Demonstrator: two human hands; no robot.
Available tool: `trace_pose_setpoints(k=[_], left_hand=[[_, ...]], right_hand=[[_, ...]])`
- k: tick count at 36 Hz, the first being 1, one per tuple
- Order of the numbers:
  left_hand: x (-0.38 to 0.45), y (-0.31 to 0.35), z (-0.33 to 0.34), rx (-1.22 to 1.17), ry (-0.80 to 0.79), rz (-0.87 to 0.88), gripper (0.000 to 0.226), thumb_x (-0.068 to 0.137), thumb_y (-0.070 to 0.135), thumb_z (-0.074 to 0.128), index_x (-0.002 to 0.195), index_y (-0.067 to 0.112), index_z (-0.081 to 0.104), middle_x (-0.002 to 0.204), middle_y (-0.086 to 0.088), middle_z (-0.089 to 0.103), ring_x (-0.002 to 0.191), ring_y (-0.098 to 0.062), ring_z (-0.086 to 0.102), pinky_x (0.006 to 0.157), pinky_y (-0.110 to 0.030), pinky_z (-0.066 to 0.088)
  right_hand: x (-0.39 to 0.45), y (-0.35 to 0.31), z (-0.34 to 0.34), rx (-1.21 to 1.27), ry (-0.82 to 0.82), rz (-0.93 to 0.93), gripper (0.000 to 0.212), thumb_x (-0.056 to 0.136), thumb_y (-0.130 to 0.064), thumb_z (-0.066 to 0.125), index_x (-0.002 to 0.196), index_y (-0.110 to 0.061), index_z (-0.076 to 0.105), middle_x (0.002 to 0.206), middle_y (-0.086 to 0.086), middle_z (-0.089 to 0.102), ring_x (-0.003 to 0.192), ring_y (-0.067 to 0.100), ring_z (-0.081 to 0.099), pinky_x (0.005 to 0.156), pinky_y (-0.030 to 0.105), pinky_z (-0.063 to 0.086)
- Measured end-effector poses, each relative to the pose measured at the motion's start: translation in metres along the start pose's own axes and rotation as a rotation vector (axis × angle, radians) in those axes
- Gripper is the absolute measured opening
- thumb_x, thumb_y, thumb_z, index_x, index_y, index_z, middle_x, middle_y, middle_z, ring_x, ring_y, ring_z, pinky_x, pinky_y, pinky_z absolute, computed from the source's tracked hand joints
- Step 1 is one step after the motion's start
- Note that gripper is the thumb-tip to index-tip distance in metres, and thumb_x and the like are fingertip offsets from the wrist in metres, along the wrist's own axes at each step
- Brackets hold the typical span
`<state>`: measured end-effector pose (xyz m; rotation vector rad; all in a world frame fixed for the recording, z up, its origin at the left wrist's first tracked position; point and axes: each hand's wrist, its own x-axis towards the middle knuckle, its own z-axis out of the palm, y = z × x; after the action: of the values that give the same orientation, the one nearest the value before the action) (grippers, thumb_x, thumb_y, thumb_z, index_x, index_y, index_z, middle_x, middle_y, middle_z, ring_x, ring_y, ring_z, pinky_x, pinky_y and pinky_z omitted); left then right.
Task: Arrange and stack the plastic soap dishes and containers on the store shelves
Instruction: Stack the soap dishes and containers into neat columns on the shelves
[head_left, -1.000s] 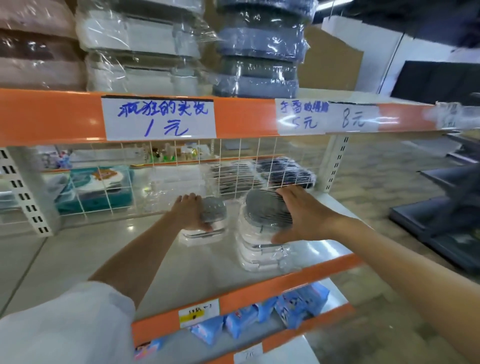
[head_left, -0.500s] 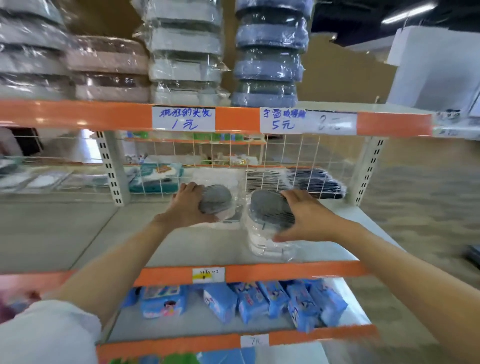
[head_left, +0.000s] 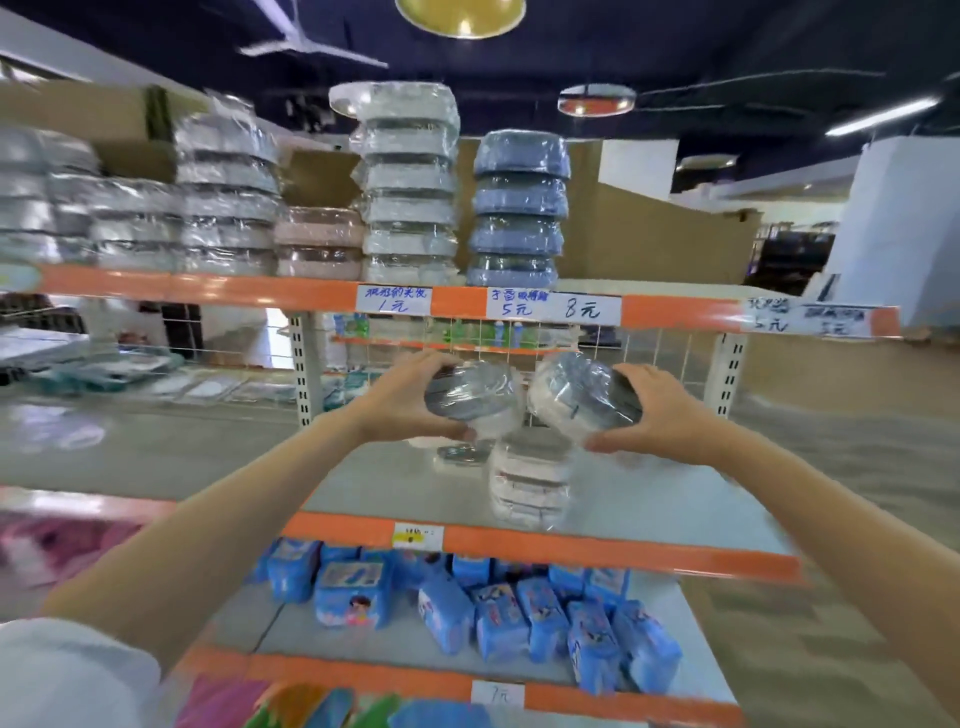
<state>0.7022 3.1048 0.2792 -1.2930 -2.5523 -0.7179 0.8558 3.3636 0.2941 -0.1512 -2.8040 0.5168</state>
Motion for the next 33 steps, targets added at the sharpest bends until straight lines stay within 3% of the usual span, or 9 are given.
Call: trace_pose_setpoints(k=[3, 4, 8, 11, 16, 21, 26, 30, 33], left_hand=[[0.009, 0.028, -0.019, -0.101, 0.078, 0.018, 0.108, 0.047, 0.076, 0.065, 0.136, 0.019, 0.043, 0.125, 0.010, 0.044, 0.114, -0.009, 0.043, 0.102, -0.029, 0.036], [0.013, 0.037, -0.026, -0.162, 0.099, 0.012, 0.108, 0.046, 0.075, 0.068, 0.135, 0.020, 0.043, 0.124, 0.010, 0.046, 0.113, -0.008, 0.046, 0.103, -0.029, 0.038], [0.039, 0.065, -0.055, -0.239, 0.142, 0.001, 0.122, 0.037, 0.087, 0.065, 0.137, 0.023, 0.039, 0.123, 0.007, 0.047, 0.109, -0.014, 0.054, 0.098, -0.037, 0.047], [0.066, 0.084, -0.070, -0.208, 0.177, 0.023, 0.132, 0.032, 0.091, 0.061, 0.140, 0.020, 0.038, 0.127, 0.004, 0.041, 0.110, -0.015, 0.051, 0.100, -0.036, 0.044], [0.117, 0.110, -0.074, -0.207, 0.211, 0.070, 0.131, 0.034, 0.086, 0.067, 0.139, 0.013, 0.038, 0.127, -0.006, 0.044, 0.111, -0.021, 0.051, 0.100, -0.037, 0.046], [0.176, 0.124, -0.069, -0.274, 0.251, 0.093, 0.103, 0.047, 0.066, 0.080, 0.127, 0.013, 0.042, 0.123, -0.005, 0.050, 0.108, -0.022, 0.053, 0.096, -0.040, 0.047], [0.230, 0.134, -0.053, -0.223, 0.245, 0.127, 0.082, 0.068, 0.051, 0.077, 0.131, 0.011, 0.044, 0.127, -0.002, 0.051, 0.109, -0.014, 0.051, 0.092, -0.026, 0.042], [0.263, 0.138, -0.032, -0.203, 0.162, 0.121, 0.081, 0.073, 0.048, 0.075, 0.135, 0.009, 0.040, 0.130, -0.003, 0.051, 0.106, -0.013, 0.050, 0.088, -0.023, 0.040], [0.284, 0.135, -0.014, -0.213, 0.111, 0.101, 0.083, 0.074, 0.048, 0.075, 0.138, 0.012, 0.036, 0.136, -0.005, 0.048, 0.108, -0.012, 0.047, 0.087, -0.023, 0.036]], right_hand=[[0.001, 0.010, -0.021, 0.023, 0.074, 0.012, 0.089, 0.050, -0.068, 0.079, 0.117, -0.020, 0.046, 0.101, -0.006, 0.045, 0.096, 0.018, 0.042, 0.074, 0.025, 0.038], [0.003, 0.012, -0.028, 0.025, 0.096, 0.007, 0.087, 0.051, -0.066, 0.080, 0.116, -0.020, 0.047, 0.101, -0.005, 0.046, 0.096, 0.018, 0.043, 0.073, 0.025, 0.036], [0.019, 0.020, -0.060, -0.044, 0.203, -0.014, 0.121, 0.032, -0.086, 0.062, 0.131, -0.018, 0.045, 0.116, 0.001, 0.049, 0.107, 0.022, 0.045, 0.094, 0.041, 0.042], [0.036, 0.026, -0.081, -0.092, 0.231, -0.027, 0.126, 0.027, -0.096, 0.056, 0.126, -0.019, 0.049, 0.106, 0.000, 0.049, 0.096, 0.020, 0.045, 0.087, 0.041, 0.044], [0.060, 0.030, -0.108, -0.139, 0.224, -0.003, 0.102, 0.060, -0.065, 0.075, 0.141, -0.016, 0.037, 0.126, 0.006, 0.040, 0.121, 0.027, 0.033, 0.103, 0.045, 0.033], [0.103, 0.054, -0.124, -0.172, 0.200, 0.036, 0.101, 0.064, -0.061, 0.075, 0.145, -0.019, 0.032, 0.131, 0.006, 0.038, 0.122, 0.027, 0.031, 0.105, 0.043, 0.032], [0.143, 0.083, -0.134, -0.104, 0.161, 0.058, 0.084, 0.064, -0.052, 0.080, 0.132, -0.017, 0.045, 0.125, 0.004, 0.051, 0.115, 0.024, 0.045, 0.104, 0.041, 0.038], [0.162, 0.104, -0.132, 0.116, 0.076, 0.077, 0.102, 0.055, -0.047, 0.088, 0.137, -0.020, 0.033, 0.124, -0.006, 0.051, 0.116, 0.016, 0.051, 0.104, 0.037, 0.042], [0.173, 0.119, -0.125, 0.314, 0.080, 0.022, 0.110, 0.062, -0.023, 0.089, 0.146, -0.025, 0.018, 0.133, -0.009, 0.037, 0.125, 0.011, 0.042, 0.100, 0.023, 0.042]])
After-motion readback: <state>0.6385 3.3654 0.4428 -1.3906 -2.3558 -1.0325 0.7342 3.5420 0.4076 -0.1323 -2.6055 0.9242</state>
